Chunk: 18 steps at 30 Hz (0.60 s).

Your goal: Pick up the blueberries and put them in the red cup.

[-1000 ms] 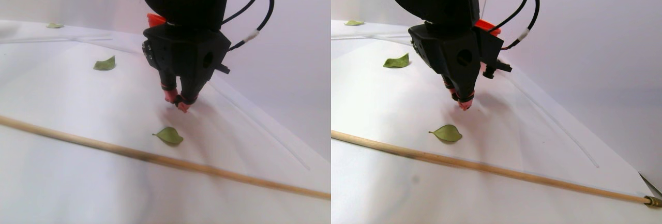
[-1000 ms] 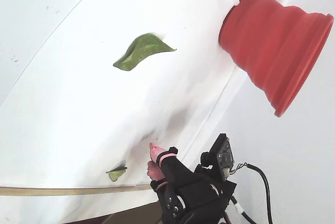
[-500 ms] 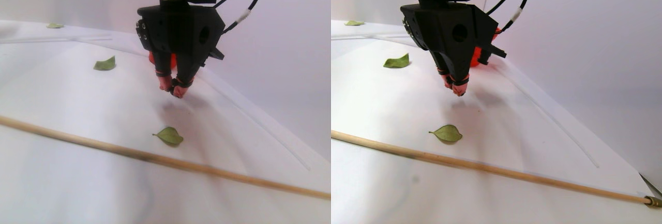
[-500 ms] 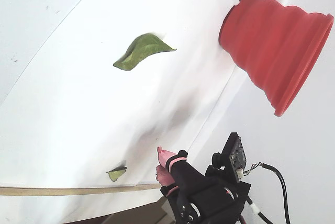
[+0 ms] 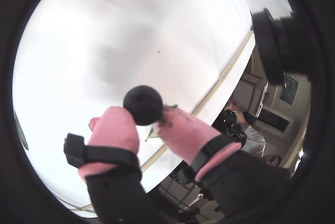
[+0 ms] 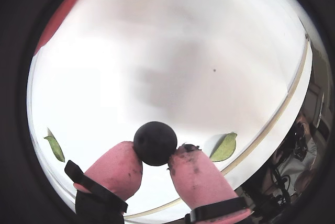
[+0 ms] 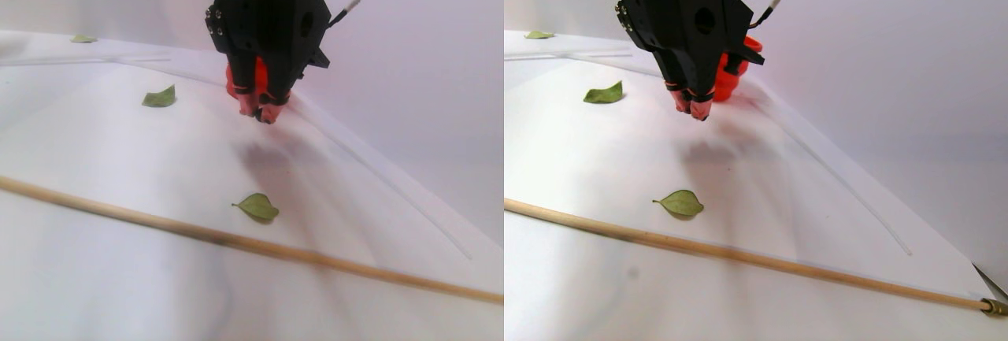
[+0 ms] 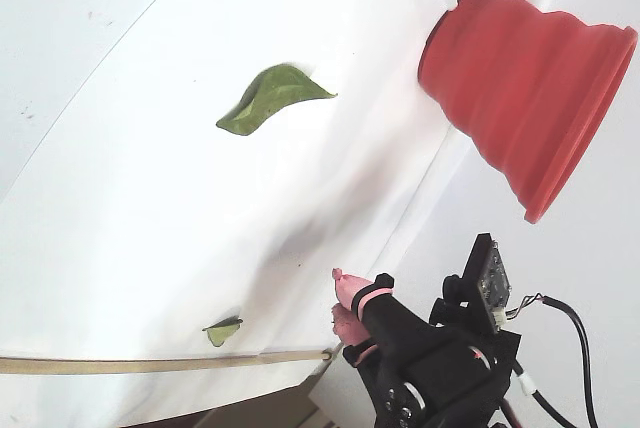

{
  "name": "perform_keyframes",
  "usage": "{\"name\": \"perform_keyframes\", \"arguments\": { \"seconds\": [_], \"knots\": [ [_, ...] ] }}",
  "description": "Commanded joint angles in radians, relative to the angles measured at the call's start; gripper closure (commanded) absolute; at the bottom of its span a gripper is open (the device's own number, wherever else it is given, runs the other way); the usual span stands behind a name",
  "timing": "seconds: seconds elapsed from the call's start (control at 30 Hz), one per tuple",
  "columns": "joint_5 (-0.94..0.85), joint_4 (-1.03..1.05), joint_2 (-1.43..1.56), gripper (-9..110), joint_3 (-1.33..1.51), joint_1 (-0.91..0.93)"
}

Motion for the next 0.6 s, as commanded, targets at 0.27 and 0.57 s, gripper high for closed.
{"name": "perform_keyframes", "arguments": {
  "seconds": [0.27,0.57],
  "knots": [
    [-0.077,0.077,0.130,92,-0.100,-0.002],
    [-0.098,0.170,0.221,92,-0.144,-0.023]
  ]
}}
